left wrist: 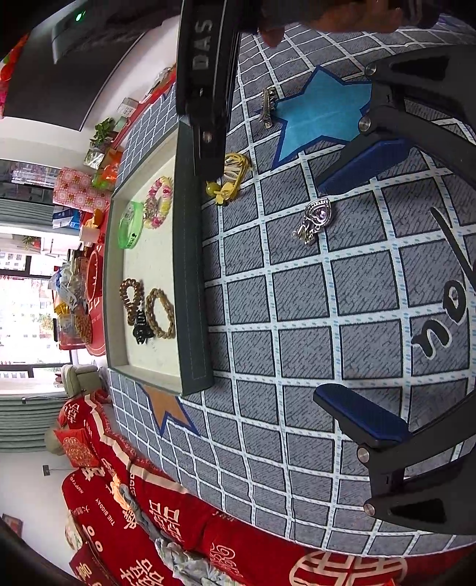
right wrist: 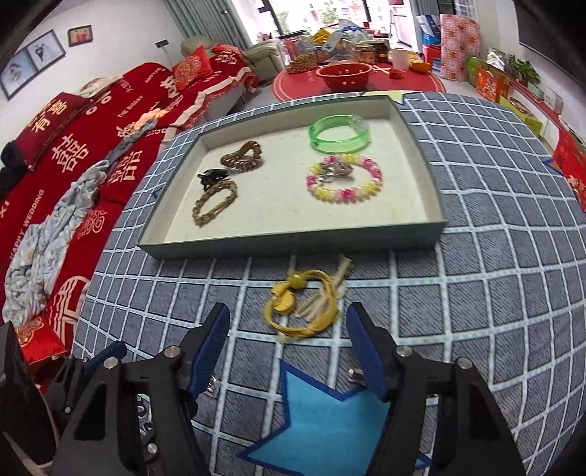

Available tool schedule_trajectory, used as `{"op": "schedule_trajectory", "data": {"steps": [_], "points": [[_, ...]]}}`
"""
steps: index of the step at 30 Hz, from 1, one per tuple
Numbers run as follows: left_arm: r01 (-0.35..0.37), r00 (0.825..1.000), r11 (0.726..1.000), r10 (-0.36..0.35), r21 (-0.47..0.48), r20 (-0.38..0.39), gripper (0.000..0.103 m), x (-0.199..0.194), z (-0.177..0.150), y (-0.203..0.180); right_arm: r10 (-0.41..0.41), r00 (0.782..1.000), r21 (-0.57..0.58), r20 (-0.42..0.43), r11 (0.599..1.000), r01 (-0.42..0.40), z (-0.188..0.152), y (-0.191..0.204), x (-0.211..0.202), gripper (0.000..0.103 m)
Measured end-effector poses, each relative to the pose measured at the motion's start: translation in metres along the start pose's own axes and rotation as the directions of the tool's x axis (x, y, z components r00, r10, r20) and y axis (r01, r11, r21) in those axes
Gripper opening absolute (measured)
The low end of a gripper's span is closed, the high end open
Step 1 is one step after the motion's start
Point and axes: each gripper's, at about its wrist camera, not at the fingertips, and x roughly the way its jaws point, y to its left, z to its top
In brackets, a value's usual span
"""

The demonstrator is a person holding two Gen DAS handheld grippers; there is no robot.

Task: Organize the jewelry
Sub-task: 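Grasp the silver heart pendant with the left tool while the right tool grasps the yellow cord bundle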

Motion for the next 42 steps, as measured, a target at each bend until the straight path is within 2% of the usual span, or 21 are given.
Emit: {"op": "schedule_trajectory", "data": {"steps": [3,5,9,12,16,19,24,31,33,36,37,38,40,41,42], "points": [[-0.004,1.000,1.000,0.004,-0.009,0.002,0.103,-0.001,-0.001,0.004,-0.002,1.000,-0.038,-0.020,0.999,0.002,0.002,0.011,0.011,0.060],[-0.003,1.000,1.000,0.003,-0.016,-0.004,0.103,0.000,-0.002,0.007,-0.017,0.999,-0.058,-0.033,0.998,0.016,0.002,0.017,0.019,0.051],[-0.004,1.000,1.000,0.004,-0.025,-0.006,0.103,0.000,-0.003,0.011,-0.042,0.997,-0.084,-0.057,0.996,0.037,0.000,0.022,0.033,0.043],[-0.004,1.000,1.000,0.003,-0.025,-0.008,0.103,0.001,-0.003,0.011,-0.078,0.996,-0.114,-0.041,0.991,0.072,-0.001,0.025,0.034,0.039],[0.003,1.000,1.000,-0.003,-0.021,-0.014,0.103,0.003,-0.004,0.009,-0.129,0.991,-0.150,-0.044,0.981,0.121,-0.004,0.030,0.036,0.016],[0.009,1.000,1.000,-0.009,-0.010,-0.018,0.103,0.004,-0.004,0.005,-0.119,0.992,-0.132,-0.040,0.985,0.113,-0.004,0.026,0.033,0.004],[0.029,0.999,1.000,-0.029,-0.002,-0.024,0.103,0.008,0.000,0.000,-0.051,0.999,-0.078,-0.009,0.996,0.050,-0.003,0.014,0.021,0.004],[0.050,0.998,0.998,-0.049,0.027,-0.035,0.103,0.015,0.004,-0.011,-0.008,1.000,-0.025,0.018,1.000,0.009,0.001,0.001,0.006,0.004],[0.046,0.998,0.998,-0.044,0.044,-0.045,0.096,0.019,0.005,-0.016,0.005,1.000,0.000,0.021,1.000,-0.005,0.002,-0.005,0.004,0.004],[0.044,0.998,0.997,-0.041,0.068,-0.044,0.095,0.021,0.006,-0.021,0.010,1.000,0.018,0.028,1.000,-0.011,0.003,-0.009,-0.001,0.004],[0.047,0.998,0.996,-0.044,0.076,-0.041,0.086,0.021,0.006,-0.023,0.009,0.999,0.019,0.032,1.000,-0.009,0.003,-0.010,-0.003,0.004],[0.044,0.999,0.995,-0.041,0.090,-0.035,0.082,0.020,0.007,-0.025,0.010,0.999,0.021,0.036,1.000,-0.010,0.003,-0.011,-0.004,0.004],[0.048,0.998,0.993,-0.045,0.105,-0.036,0.078,0.020,0.007,-0.028,0.014,0.999,0.027,0.041,1.000,-0.015,0.003,-0.012,-0.007,0.004],[0.046,0.999,0.993,-0.043,0.113,-0.029,0.067,0.020,0.007,-0.030,0.017,0.999,0.030,0.045,0.999,-0.018,0.003,-0.013,-0.009,0.004],[0.049,0.999,0.991,-0.046,0.126,-0.023,0.062,0.019,0.006,-0.032,0.020,0.999,0.032,0.047,0.999,-0.021,0.003,-0.014,-0.010,0.004]]}}
